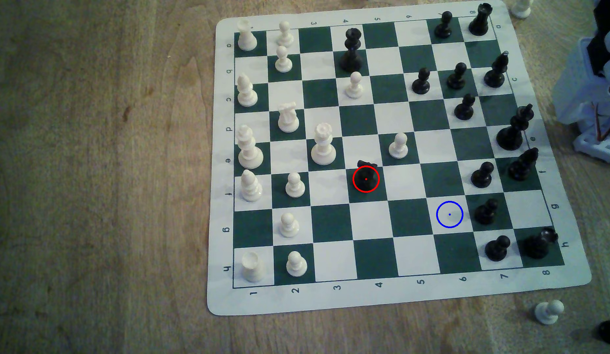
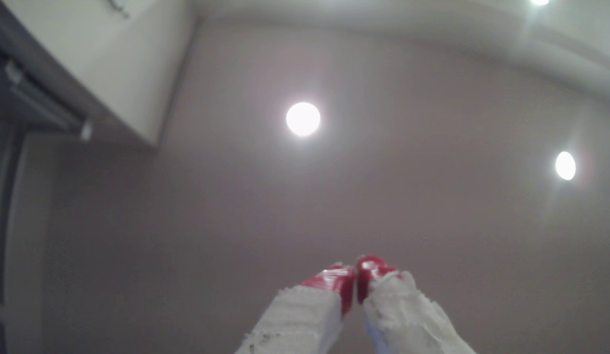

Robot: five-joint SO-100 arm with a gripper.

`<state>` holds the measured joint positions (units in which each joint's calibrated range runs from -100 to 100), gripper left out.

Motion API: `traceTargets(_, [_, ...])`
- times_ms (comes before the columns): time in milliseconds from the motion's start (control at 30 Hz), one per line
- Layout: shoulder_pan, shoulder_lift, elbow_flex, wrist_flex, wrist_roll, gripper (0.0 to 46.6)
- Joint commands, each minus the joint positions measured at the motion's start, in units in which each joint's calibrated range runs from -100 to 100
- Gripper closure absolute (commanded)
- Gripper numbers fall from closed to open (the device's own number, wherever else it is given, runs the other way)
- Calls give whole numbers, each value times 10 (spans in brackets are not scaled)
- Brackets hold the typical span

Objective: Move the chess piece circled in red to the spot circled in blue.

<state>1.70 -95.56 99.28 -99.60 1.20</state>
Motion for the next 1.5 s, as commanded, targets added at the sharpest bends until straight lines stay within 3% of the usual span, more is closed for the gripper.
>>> traceTargets(0, [5, -2, 7, -1, 3, 464])
traceTargets(967, [-12, -2, 7, 55, 6, 464])
traceTargets(1167, [-30, -2, 6, 312, 11, 464])
traceTargets(1233, [-68, -2, 6, 393, 49, 464])
traceTargets(1333, [-74, -2, 6, 550, 61, 464])
traceTargets(1467, [-53, -2, 6, 761, 52, 464])
